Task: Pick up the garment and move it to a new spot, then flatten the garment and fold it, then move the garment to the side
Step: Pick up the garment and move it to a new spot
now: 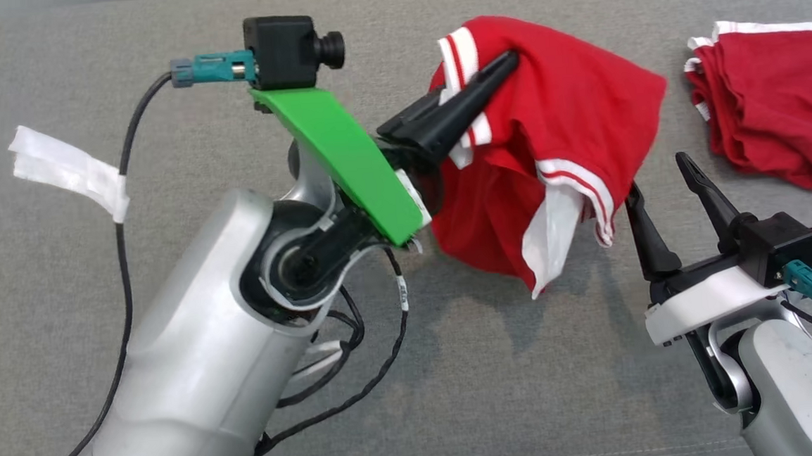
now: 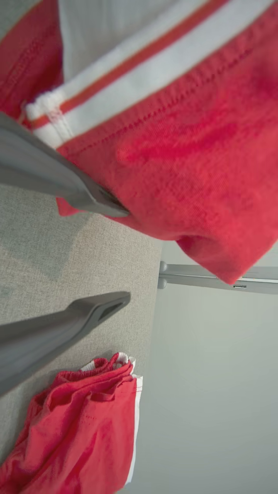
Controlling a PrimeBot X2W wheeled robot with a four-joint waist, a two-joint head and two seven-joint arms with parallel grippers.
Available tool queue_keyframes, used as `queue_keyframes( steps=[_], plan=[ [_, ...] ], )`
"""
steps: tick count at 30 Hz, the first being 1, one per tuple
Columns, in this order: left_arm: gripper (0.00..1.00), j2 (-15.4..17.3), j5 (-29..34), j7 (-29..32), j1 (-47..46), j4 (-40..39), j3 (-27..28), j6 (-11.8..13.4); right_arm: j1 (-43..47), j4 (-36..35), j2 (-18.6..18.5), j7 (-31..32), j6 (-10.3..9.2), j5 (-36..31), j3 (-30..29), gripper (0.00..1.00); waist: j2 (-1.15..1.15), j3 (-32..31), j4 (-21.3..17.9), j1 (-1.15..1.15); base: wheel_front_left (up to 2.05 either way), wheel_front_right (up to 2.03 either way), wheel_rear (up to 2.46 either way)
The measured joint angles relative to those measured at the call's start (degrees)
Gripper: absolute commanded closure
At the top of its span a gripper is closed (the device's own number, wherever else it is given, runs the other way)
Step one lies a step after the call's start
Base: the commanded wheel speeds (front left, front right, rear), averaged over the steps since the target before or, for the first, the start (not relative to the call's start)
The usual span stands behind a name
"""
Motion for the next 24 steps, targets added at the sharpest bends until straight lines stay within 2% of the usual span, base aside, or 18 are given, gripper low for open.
queue_keyframes(
  steps=[5, 7, 9, 11, 12, 13, 14, 15, 17, 22, 24],
  plan=[
    [1.00, -0.14, -6.34, 3.79, 1.69, 5.19, 6.49, 10.60, -0.01, -1.35, 0.53, -0.02, 0.94, -0.02, 0.96, 0.00, 0.00, -1.62, -2.95, 0.00, 0.00, 0.00, 0.00],
    [1.00, 0.41, -6.57, 4.43, 2.17, 8.21, 9.27, 13.62, -0.07, -1.63, 1.25, -0.02, 1.44, -0.03, 1.80, 0.00, 0.00, -1.82, -4.06, 0.00, 0.00, 0.00, 0.00],
    [1.00, 2.31, -6.20, 3.79, 2.20, 11.56, 12.77, 13.46, -0.15, -1.88, 2.26, -0.07, 1.92, -0.03, 2.60, 0.00, 0.00, -1.77, -5.13, 0.00, 0.00, 0.00, 0.00],
    [1.00, 5.80, -5.70, 3.78, 2.20, 15.15, 15.36, 12.55, -0.32, -1.90, 2.67, -0.08, 2.56, -0.11, 3.70, 0.00, 0.00, -1.46, -6.12, 0.00, 0.00, 0.00, 0.00],
    [0.96, 7.62, -5.12, 3.71, 2.19, 16.89, 16.30, 12.38, -0.41, -1.90, 2.99, -0.08, 2.92, -0.22, 4.04, 0.00, 0.00, -1.21, -6.57, 0.00, 0.00, 0.00, 0.00],
    [0.81, 9.09, -4.37, 3.44, 2.19, 18.48, 17.25, 12.09, -0.53, -1.91, 3.35, -0.08, 2.94, -0.31, 4.37, 0.00, 0.00, -0.91, -7.02, 0.00, 0.00, 0.00, 0.00],
    [0.72, 10.25, -3.72, 3.00, 2.20, 20.01, 18.35, 12.00, -0.67, -1.92, 3.80, -0.08, 3.05, -0.42, 4.80, 0.00, 0.00, -0.57, -7.48, 0.00, 0.00, 0.00, 0.00],
    [0.52, 11.36, -2.74, 2.80, 2.18, 21.01, 18.70, 11.91, -0.86, -1.96, 4.12, -0.08, 3.50, -0.60, 5.25, 0.00, 0.00, -0.20, -7.93, 0.00, 0.00, 0.00, 0.00],
    [0.00, 12.69, -1.93, 2.26, 2.02, 23.65, 19.73, 11.57, -1.63, -1.91, 4.66, -0.08, 4.03, -0.88, 5.92, 0.00, 0.00, 0.59, -8.89, 0.00, 0.00, 0.00, 0.00],
    [0.00, 15.74, 2.76, 1.70, 1.71, 29.40, 19.25, 11.49, -3.51, -1.56, 6.04, -0.08, 5.47, -1.49, 7.58, 0.00, 0.00, 2.69, -11.25, 0.00, 0.00, 0.00, 0.00],
    [0.00, 16.64, 6.44, 1.49, 0.31, 29.20, 16.56, 11.49, -4.07, -1.04, 6.15, -0.08, 5.49, -2.18, 7.67, 0.00, 0.00, 3.51, -11.97, 0.00, 0.00, 0.00, 0.00]
  ],
)
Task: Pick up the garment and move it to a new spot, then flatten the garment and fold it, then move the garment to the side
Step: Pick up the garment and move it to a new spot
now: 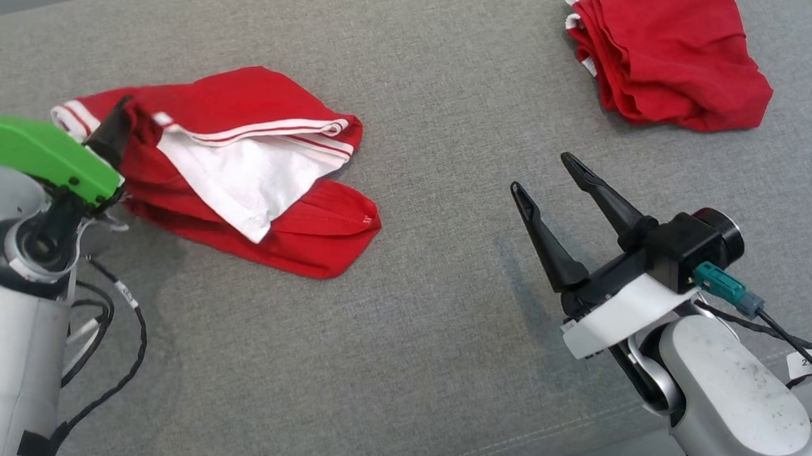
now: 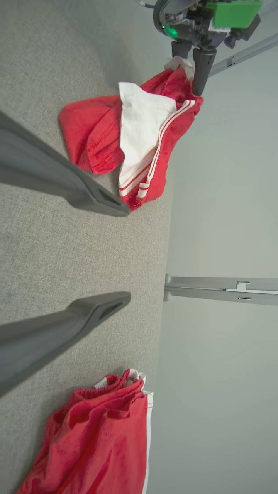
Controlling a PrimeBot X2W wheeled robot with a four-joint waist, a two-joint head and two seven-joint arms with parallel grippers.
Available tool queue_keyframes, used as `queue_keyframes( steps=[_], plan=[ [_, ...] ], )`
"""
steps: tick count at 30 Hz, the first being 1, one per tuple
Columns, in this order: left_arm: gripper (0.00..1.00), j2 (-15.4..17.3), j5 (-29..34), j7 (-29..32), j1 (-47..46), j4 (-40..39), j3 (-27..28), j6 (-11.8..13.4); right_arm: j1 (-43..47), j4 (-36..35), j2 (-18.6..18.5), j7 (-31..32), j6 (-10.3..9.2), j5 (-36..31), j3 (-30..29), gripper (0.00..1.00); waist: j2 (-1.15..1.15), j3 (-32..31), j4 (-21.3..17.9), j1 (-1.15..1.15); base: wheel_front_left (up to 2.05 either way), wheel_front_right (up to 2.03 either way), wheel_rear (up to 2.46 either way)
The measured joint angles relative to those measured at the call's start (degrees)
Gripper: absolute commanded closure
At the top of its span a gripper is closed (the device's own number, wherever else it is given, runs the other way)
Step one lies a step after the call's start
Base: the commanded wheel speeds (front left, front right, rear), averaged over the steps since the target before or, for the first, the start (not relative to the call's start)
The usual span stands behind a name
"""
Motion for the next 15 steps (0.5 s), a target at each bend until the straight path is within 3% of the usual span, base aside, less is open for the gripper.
queue_keyframes(
  steps=[8, 15],
  plan=[
    [0.00, -0.70, 6.09, -2.32, -4.00, -6.32, -5.71, -1.23, -3.68, 3.97, 1.24, 0.00, 2.86, -1.88, 5.26, 0.00, 0.00, 0.81, 0.79, 0.00, 0.00, 0.00, 0.00],
    [0.00, -0.98, 8.64, -8.49, -3.92, -11.03, -5.13, -2.67, -7.64, 9.53, 3.33, 0.11, 3.53, -1.44, 8.22, 0.00, 0.00, -0.06, 5.15, 0.00, 0.00, 0.00, 0.00]
  ],
)
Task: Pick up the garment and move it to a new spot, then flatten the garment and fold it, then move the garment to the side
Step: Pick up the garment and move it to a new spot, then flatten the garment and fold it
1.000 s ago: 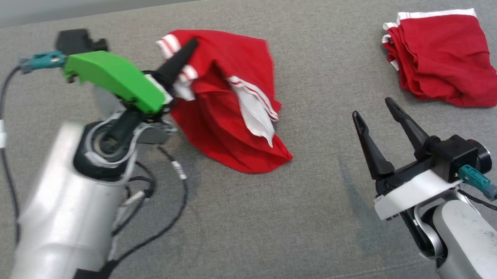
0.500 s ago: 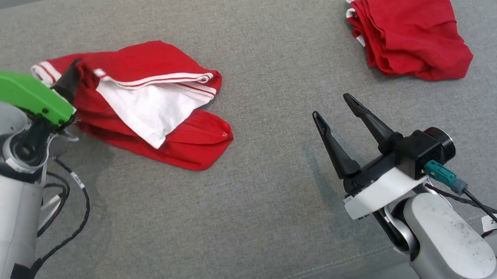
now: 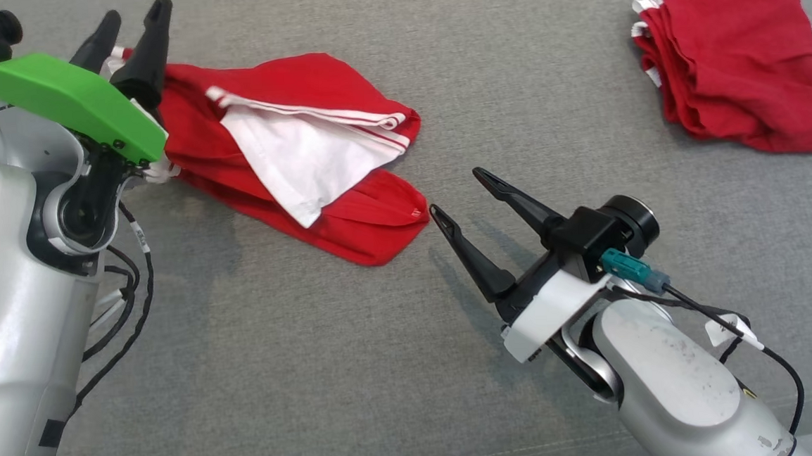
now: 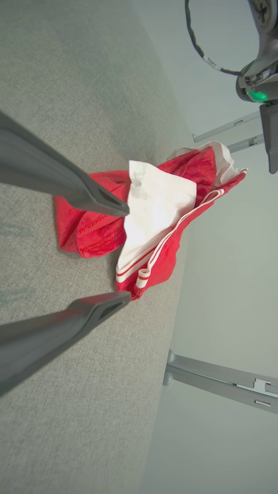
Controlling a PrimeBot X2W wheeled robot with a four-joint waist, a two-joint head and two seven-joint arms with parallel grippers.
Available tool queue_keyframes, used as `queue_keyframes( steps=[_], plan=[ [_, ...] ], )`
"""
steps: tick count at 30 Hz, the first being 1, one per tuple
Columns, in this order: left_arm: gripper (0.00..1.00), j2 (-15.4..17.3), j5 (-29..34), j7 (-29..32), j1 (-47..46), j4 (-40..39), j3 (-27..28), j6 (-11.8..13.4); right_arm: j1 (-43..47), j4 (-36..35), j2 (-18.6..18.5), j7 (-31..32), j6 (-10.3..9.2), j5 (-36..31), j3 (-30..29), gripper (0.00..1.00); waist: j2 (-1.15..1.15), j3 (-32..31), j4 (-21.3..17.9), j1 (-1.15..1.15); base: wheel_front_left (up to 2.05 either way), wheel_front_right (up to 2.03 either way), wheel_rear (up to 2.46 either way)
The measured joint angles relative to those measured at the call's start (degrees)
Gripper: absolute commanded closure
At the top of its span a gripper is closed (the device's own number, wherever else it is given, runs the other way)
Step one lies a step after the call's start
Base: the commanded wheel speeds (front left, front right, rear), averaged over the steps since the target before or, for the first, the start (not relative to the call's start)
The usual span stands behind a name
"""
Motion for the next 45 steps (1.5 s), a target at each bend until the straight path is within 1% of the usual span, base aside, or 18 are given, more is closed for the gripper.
queue_keyframes(
  steps=[3, 8, 10, 11, 16, 18, 19, 21, 25, 28, 34, 45],
  plan=[
    [0.00, 0.73, 1.58, -3.82, 0.63, -1.91, 0.68, -0.03, -2.02, 2.24, 0.22, 0.78, 0.16, 0.24, 0.35, 0.00, 0.00, -0.33, 2.16, 0.00, 0.00, 0.00, 0.00],
    [0.00, 3.96, 8.15, -10.18, 4.33, -3.98, 0.93, 0.23, -4.95, 5.63, 0.10, 2.36, 0.49, -0.02, 1.58, 0.00, 0.00, -0.81, 5.89, 0.00, 0.00, 0.00, 0.00],
    [0.00, 4.09, 9.50, -12.15, 6.42, -4.93, 0.67, 0.26, -5.93, 6.56, 0.10, 2.82, 0.67, -0.08, 2.43, 0.00, 0.00, -0.98, 7.38, 0.00, 0.00, 0.00, 0.00],
    [0.00, 3.91, 9.95, -13.17, 7.59, -5.45, 0.59, 0.33, -6.43, 7.11, 0.10, 3.03, 0.94, -0.10, 2.69, 0.00, 0.00, -1.05, 8.15, 0.00, 0.00, 0.00, 0.00],
    [0.00, 2.05, 10.25, -17.47, 14.07, -7.11, 1.49, 0.97, -7.87, 9.45, 0.00, 3.69, 0.98, -0.24, 3.02, 0.00, 0.00, -1.43, 12.00, 0.00, 0.00, 0.00, 0.00],
    [0.00, 0.60, 9.78, -18.55, 16.44, -7.44, 1.64, 1.26, -7.96, 10.26, -0.04, 3.69, 0.98, -0.22, 2.96, 0.00, 0.00, -1.56, 13.54, 0.00, 0.00, 0.00, 0.00],
    [0.00, -0.77, 9.46, -19.22, 18.75, -7.47, 1.41, 1.27, -8.01, 11.09, -0.37, 3.76, 0.98, -0.20, 2.70, 0.00, 0.00, -1.70, 15.09, 0.00, 0.00, 0.00, 0.00],
    [0.00, -2.08, 8.62, -20.08, 20.65, -7.59, 1.42, 1.32, -8.02, 11.95, -0.93, 3.98, 0.99, -0.20, 2.58, 0.00, 0.00, -1.87, 16.64, 0.00, 0.00, 0.00, 0.00],
    [0.00, -2.52, 7.81, -20.83, 23.17, -8.33, 1.35, 1.33, -8.26, 13.35, -2.14, 4.30, 0.99, -0.21, 2.53, 0.00, 0.00, -2.19, 19.58, 0.00, 0.00, 0.00, 0.00],
    [0.00, -2.46, 7.82, -21.05, 24.16, -9.20, 1.47, 1.34, -9.04, 14.51, -2.20, 4.66, 0.99, -0.25, 2.74, 0.00, 0.00, -2.43, 21.47, 0.00, 0.00, 0.00, 0.00],
    [0.00, -2.24, 8.59, -21.82, 26.16, -10.73, 1.64, 1.35, -9.43, 17.14, -2.24, 5.04, 1.00, -0.26, 3.36, 0.00, 0.00, -2.86, 23.73, 0.00, 0.00, 0.00, 0.00],
    [0.00, -1.93, 10.22, -22.05, 28.72, -12.90, 2.04, 1.74, -10.59, 19.54, -2.58, 5.27, 1.01, -0.26, 3.18, 0.00, 0.00, -2.86, 23.81, 0.00, 0.00, 0.00, 0.00]
  ],
)
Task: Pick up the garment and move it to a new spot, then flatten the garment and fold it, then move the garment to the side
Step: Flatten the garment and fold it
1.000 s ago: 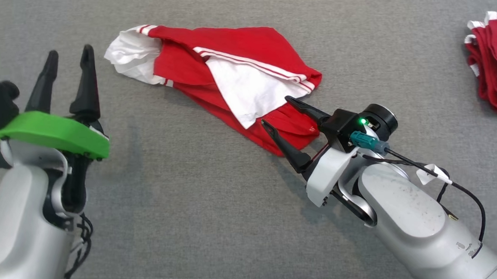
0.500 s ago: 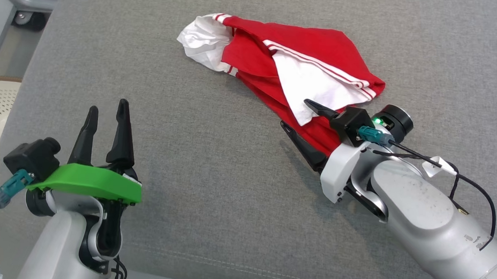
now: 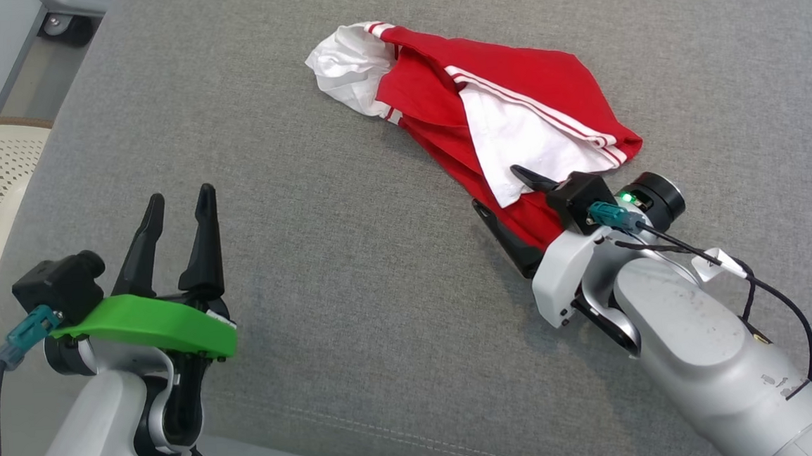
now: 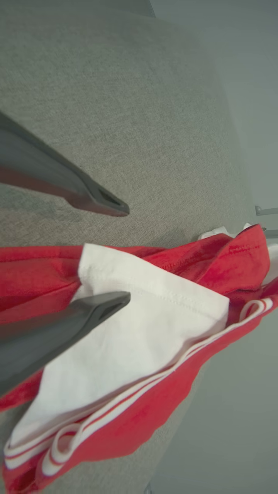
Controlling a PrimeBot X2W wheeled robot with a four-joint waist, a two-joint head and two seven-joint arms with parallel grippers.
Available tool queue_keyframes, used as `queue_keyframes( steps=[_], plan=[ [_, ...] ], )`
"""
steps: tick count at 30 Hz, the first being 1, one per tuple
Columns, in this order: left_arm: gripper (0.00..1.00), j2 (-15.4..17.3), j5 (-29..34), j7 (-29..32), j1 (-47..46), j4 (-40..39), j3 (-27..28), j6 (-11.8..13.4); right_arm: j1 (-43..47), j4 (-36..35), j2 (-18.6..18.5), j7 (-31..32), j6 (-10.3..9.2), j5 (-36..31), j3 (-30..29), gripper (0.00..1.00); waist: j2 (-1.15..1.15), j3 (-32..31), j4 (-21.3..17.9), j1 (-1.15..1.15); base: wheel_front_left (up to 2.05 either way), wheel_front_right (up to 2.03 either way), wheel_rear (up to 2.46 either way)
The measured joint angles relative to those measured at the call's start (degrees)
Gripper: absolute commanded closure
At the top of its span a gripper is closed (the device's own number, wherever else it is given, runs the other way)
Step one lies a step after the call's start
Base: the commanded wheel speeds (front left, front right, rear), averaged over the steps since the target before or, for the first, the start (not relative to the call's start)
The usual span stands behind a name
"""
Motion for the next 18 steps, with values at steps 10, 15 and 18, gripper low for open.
queue_keyframes(
  steps=[10, 15, 18],
  plan=[
    [0.00, -0.05, 0.41, -0.43, 1.75, -1.91, 0.68, 0.01, -1.65, 2.26, -0.82, -0.08, -0.02, -0.34, -0.16, 0.51, 0.00, 0.63, -0.08, 0.00, 0.00, 0.00, 0.00],
    [0.00, -0.09, 0.48, -0.44, 1.96, -2.66, 1.43, 0.01, -1.99, 3.07, -0.73, -0.08, -0.03, -0.34, -0.31, 1.00, 0.00, 1.05, -0.04, 0.00, 0.00, 0.00, 0.00],
    [0.00, -0.10, 0.63, -0.44, 2.22, -3.26, 1.64, 0.01, -2.34, 3.38, -0.51, -0.09, -0.04, -0.34, -0.51, 1.00, 0.00, 1.25, -0.08, 0.00, 0.00, 0.00, 0.00]
  ],
)
